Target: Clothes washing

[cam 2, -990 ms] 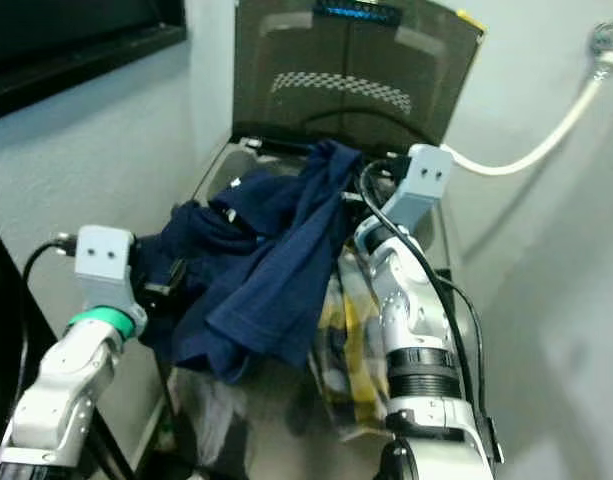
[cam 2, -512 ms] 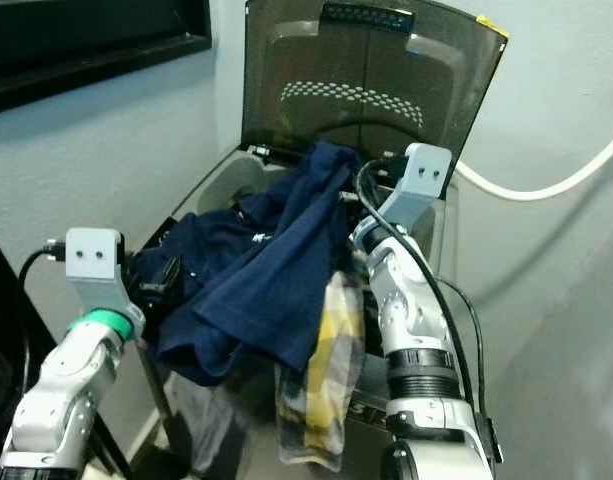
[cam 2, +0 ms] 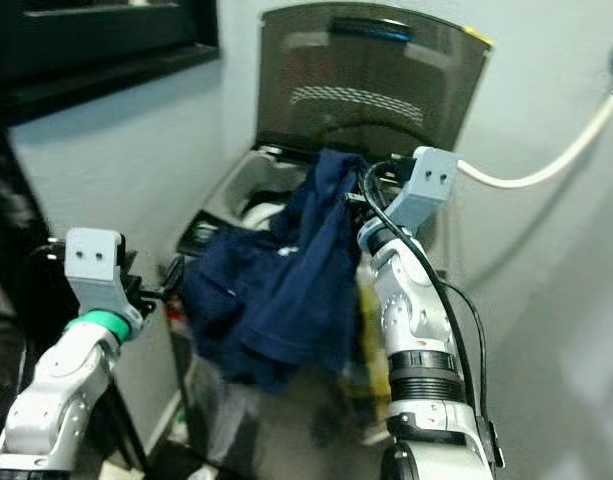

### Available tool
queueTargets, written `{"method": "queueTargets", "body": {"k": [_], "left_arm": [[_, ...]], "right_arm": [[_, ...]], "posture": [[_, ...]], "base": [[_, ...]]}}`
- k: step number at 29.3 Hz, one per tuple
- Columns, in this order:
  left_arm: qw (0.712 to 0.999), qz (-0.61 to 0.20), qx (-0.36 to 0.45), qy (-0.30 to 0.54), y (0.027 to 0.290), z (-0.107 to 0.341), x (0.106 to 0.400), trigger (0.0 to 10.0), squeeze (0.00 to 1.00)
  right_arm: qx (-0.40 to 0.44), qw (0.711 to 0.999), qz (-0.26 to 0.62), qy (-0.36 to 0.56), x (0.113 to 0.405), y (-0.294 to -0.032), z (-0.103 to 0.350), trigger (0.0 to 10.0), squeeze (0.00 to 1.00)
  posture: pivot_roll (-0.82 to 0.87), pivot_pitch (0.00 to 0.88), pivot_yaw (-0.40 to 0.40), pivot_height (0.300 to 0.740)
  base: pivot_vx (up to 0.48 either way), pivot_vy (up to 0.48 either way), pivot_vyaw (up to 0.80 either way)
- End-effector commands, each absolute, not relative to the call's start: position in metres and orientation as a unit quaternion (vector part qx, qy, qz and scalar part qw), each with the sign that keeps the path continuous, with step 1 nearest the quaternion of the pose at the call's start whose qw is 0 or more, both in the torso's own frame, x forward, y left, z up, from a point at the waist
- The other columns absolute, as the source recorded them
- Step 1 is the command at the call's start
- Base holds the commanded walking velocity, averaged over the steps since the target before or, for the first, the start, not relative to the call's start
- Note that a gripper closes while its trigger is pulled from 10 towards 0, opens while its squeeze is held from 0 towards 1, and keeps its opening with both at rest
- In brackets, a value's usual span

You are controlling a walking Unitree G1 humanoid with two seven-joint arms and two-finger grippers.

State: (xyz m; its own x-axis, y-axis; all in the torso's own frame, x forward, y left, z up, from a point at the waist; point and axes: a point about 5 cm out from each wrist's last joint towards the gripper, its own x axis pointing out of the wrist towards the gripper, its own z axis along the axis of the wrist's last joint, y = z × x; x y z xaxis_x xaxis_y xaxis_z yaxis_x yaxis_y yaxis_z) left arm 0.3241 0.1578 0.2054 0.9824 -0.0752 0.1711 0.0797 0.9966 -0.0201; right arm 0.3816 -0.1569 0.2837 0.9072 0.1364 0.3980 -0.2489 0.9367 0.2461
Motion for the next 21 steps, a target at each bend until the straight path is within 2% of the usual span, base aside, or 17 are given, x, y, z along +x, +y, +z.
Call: {"method": "queueTargets", "body": {"k": [1,6,21], "left_arm": [[0.996,-0.047,-0.011,-0.077,0.1536,0.2022,0.3240,10.0,0.00],[0.996,-0.047,-0.010,-0.074,0.1541,0.2019,0.3249,10.0,0.00],[0.994,-0.056,0.016,-0.093,0.1520,0.2057,0.3239,10.0,0.00]], "right_arm": [[0.153,0.963,0.094,-0.199,0.3804,-0.1602,0.2874,10.0,0.00],[0.155,0.963,0.097,-0.198,0.3803,-0.1594,0.2872,10.0,0.00],[0.164,0.962,0.094,-0.200,0.3813,-0.1593,0.2889,10.0,0.00]], "posture": [[0.02,0.000,-0.016,0.740],[0.02,0.000,-0.018,0.740],[0.02,0.000,-0.019,0.740]], "base": [[0.000,0.000,0.00],[0.000,0.000,0.00],[0.000,0.000,-0.80]]}}
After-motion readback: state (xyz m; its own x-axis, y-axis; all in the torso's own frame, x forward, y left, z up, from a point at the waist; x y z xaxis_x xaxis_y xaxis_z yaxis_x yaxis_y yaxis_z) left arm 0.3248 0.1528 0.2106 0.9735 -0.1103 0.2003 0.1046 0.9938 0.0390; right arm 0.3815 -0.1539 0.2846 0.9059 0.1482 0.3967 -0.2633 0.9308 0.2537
